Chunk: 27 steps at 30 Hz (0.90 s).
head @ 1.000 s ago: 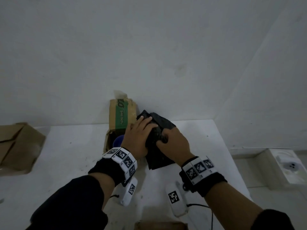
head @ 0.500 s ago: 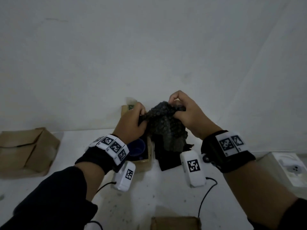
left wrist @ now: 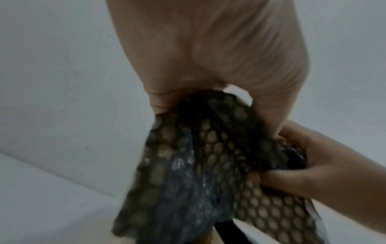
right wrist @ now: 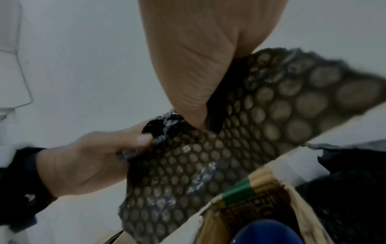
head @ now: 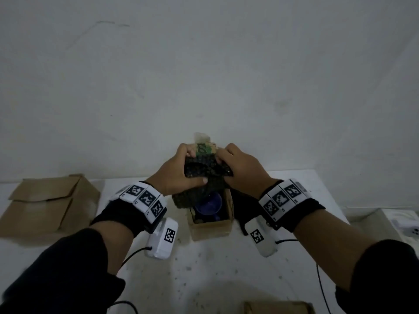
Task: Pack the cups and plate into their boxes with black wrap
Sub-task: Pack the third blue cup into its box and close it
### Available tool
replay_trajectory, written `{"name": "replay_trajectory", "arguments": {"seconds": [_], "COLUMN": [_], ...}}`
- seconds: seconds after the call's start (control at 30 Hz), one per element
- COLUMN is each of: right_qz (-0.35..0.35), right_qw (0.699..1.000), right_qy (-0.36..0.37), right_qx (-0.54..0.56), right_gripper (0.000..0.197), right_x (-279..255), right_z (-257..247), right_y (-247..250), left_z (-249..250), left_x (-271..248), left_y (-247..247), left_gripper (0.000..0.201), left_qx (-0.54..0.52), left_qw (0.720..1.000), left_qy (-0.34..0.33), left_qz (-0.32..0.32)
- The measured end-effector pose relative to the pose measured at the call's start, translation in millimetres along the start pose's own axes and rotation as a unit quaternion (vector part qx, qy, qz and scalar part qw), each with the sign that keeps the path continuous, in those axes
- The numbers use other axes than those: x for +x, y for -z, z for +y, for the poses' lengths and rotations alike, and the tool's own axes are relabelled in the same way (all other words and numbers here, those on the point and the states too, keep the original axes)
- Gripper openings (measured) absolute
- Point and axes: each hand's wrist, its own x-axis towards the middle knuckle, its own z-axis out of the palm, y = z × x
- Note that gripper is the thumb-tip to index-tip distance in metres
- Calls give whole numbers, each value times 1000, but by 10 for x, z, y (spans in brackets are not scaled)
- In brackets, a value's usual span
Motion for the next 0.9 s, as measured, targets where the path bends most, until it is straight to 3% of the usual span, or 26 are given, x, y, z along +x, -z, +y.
{"name": "replay_trajectory", "arguments": {"seconds": [0.07,0.17,0.23,0.3,0.37,0.47,0.6,0.73,0.8,0.9], "right_qz": [29,39,48,50,39,-15,-69,-138,-165,-171], "right_qw": [1000,999,997,994,988,971,953,947,945,956], "right_qy": [5,18,31,39,37,5,-26,-50,-64,-78], "right_qx": [5,-24,-58,-92,-141,-240,-292,-285,-275,-225], "right_gripper": [23,15,29,35,13,24,24,50,49,53], "right_x": [17,21,14,2,-4,-45,-131,-234,-275,-291], "right_z": [4,-33,-12,7,13,23,-102,-255,-294,-313], "right_y": [-135,-297,-428,-549,-631,-764,-842,-921,-968,-996], "left_z": [-148,-334,-410,-474,-547,-649,-718,-728,-652,-504], "left_x": [-28,-46,-53,-61,-83,-135,-224,-316,-369,-422], "left_y": [-31,-117,-195,-277,-363,-482,-645,-737,-757,-766], "left_gripper": [48,43,35,31,33,35,38,33,31,35], "left_qx": [59,140,190,222,231,218,125,-39,-174,-338], "left_qw": [998,985,971,962,957,960,979,983,964,912], "left_qy": [-32,-71,-81,-69,-52,-22,24,59,99,144], "left_qz": [0,71,117,146,164,172,162,170,177,182]}}
